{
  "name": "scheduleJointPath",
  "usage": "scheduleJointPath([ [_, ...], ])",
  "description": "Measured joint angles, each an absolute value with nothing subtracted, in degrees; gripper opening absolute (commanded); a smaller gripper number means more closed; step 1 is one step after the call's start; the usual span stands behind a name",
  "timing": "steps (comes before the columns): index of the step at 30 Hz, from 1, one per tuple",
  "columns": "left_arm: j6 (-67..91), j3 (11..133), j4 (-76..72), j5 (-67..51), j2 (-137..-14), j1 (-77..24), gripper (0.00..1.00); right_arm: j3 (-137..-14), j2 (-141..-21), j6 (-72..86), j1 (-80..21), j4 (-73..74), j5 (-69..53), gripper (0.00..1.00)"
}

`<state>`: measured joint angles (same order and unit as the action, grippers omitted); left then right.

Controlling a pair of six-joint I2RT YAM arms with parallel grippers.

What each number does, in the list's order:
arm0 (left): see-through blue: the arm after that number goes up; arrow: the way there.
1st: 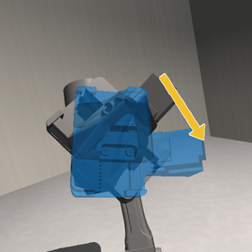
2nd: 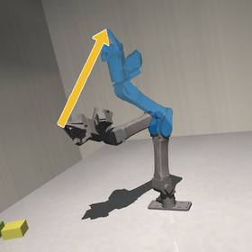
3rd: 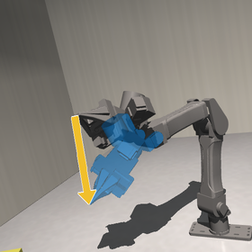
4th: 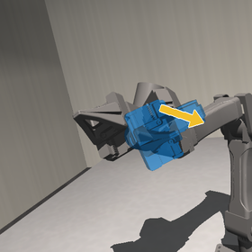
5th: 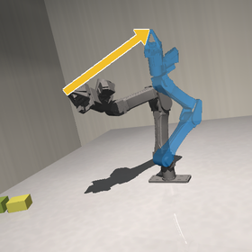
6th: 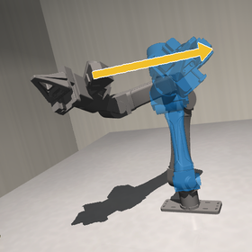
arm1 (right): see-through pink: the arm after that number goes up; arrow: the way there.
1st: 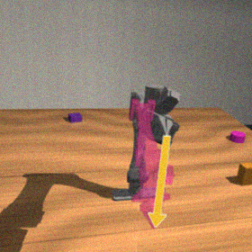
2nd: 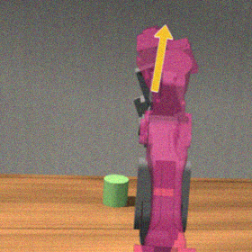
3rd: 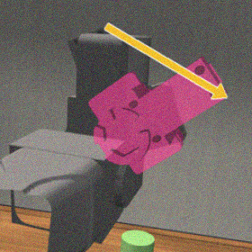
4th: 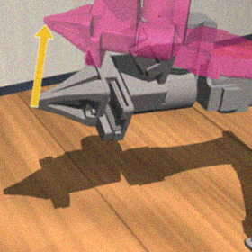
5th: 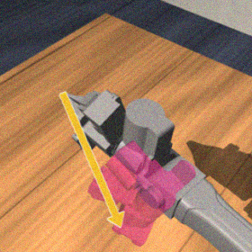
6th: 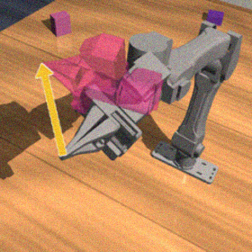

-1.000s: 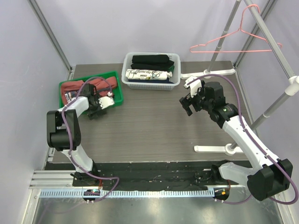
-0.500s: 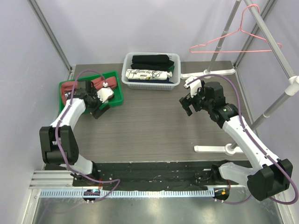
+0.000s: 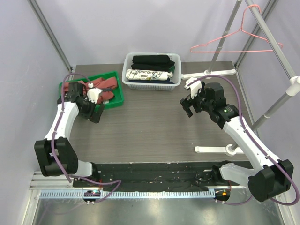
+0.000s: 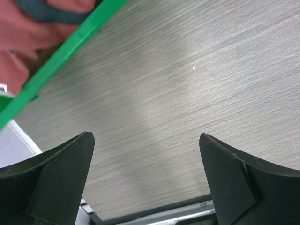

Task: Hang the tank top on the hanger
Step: Move the bin to the corner of the board.

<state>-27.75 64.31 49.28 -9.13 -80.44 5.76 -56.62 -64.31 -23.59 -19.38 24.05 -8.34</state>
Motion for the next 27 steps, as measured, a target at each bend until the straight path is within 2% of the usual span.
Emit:
scheduleJointPath([
  [4, -25.6, 64.3, 49.6, -9.0, -81.2, 7.9, 1.00, -56.6, -64.1, -23.6, -19.4, 24.0, -8.5, 1.00],
  [11, -21.8, 65.9, 48.4, -8.0, -90.7, 12.8, 1.00, -56.2, -63.4, -23.6, -19.2, 24.0, -8.7, 1.00],
  [27, -16.5, 76.0, 43.5, -3.4, -105.4, 13.3, 1.00, -55.9, -63.4, -23.6, -18.9, 24.0, -9.1, 1.00],
])
